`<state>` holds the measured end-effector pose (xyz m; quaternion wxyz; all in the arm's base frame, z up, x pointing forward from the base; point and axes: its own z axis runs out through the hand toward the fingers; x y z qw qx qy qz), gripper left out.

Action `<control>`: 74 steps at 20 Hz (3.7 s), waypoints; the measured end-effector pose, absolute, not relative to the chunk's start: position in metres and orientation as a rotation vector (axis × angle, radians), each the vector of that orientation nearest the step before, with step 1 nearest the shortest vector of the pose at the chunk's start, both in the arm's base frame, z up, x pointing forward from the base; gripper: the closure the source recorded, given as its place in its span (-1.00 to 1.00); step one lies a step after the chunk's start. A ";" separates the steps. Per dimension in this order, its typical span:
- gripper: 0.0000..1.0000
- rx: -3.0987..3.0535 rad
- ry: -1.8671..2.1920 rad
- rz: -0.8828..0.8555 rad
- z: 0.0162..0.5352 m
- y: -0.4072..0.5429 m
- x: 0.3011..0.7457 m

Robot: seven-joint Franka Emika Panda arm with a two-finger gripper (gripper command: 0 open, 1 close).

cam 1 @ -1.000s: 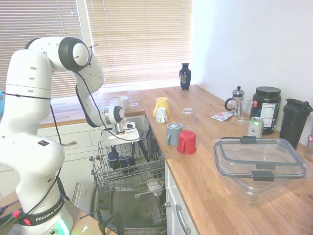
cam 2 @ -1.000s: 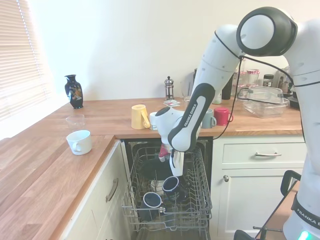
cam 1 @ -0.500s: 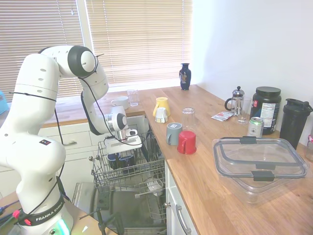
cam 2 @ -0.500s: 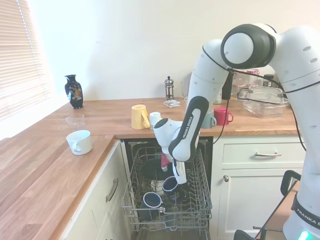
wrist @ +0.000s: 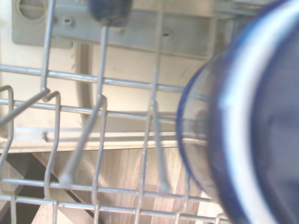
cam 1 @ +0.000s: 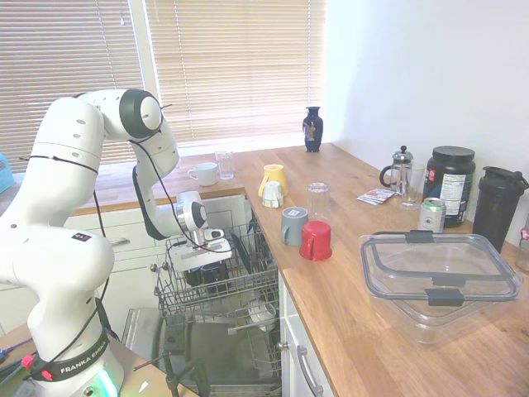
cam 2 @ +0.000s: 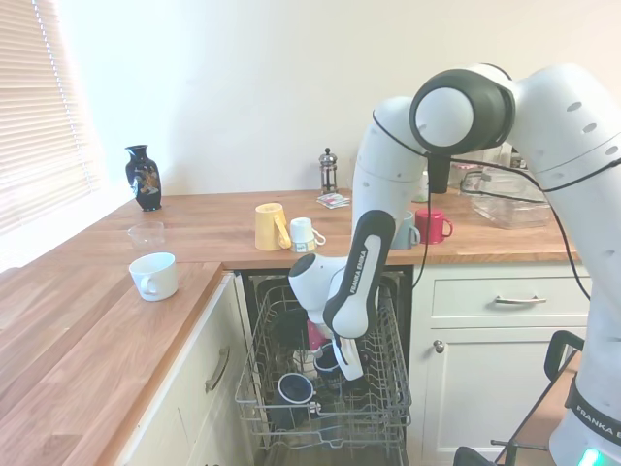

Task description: Unload a mug from dishwasher

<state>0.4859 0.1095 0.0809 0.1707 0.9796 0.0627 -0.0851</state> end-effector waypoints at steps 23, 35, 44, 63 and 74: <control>1.00 2.827 0.162 -0.207 0.067 0.104 0.486; 1.00 2.854 0.109 -0.213 0.065 0.097 0.495; 1.00 2.870 0.085 -0.206 0.065 0.099 0.498; 1.00 2.913 0.057 -0.075 0.168 0.127 0.525; 1.00 2.915 -0.002 -0.026 0.205 0.112 0.546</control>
